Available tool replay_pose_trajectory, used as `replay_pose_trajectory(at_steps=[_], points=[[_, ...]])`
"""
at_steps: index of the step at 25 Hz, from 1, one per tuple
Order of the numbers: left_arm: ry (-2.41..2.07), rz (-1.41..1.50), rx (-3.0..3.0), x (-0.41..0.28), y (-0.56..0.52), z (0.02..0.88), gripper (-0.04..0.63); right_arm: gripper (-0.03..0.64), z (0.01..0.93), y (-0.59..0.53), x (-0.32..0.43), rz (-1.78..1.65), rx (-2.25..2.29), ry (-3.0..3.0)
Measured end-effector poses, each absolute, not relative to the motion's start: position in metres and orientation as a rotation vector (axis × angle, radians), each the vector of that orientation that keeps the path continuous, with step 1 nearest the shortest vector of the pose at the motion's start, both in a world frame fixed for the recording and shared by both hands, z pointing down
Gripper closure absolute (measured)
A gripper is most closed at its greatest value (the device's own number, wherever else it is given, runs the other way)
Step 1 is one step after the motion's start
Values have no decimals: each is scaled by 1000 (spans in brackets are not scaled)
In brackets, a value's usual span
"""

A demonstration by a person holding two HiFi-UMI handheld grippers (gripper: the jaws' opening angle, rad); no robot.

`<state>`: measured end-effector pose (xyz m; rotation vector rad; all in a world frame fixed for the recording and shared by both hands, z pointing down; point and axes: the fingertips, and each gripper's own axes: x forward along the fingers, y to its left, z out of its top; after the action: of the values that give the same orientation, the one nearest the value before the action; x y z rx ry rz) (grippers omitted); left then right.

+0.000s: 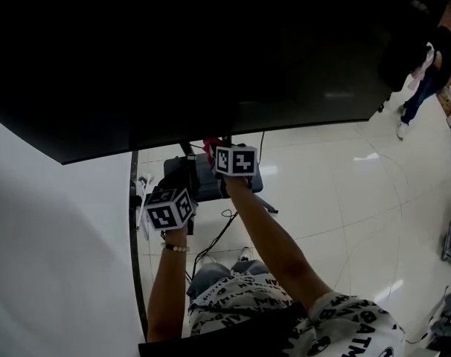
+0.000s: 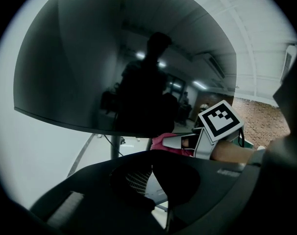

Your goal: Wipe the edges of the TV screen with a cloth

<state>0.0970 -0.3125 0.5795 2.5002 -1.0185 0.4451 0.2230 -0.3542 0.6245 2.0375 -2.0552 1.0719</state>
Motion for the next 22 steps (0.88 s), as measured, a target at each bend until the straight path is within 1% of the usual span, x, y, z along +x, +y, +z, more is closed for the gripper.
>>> replay_pose_trajectory(at_steps=[11, 22], points=[[-780, 486, 2580, 154, -295, 584, 609, 535, 626, -332, 275, 1098, 2153, -1955], [-619, 528, 2653, 214, -285, 589, 609, 535, 624, -300, 341, 1010, 2284, -1828]])
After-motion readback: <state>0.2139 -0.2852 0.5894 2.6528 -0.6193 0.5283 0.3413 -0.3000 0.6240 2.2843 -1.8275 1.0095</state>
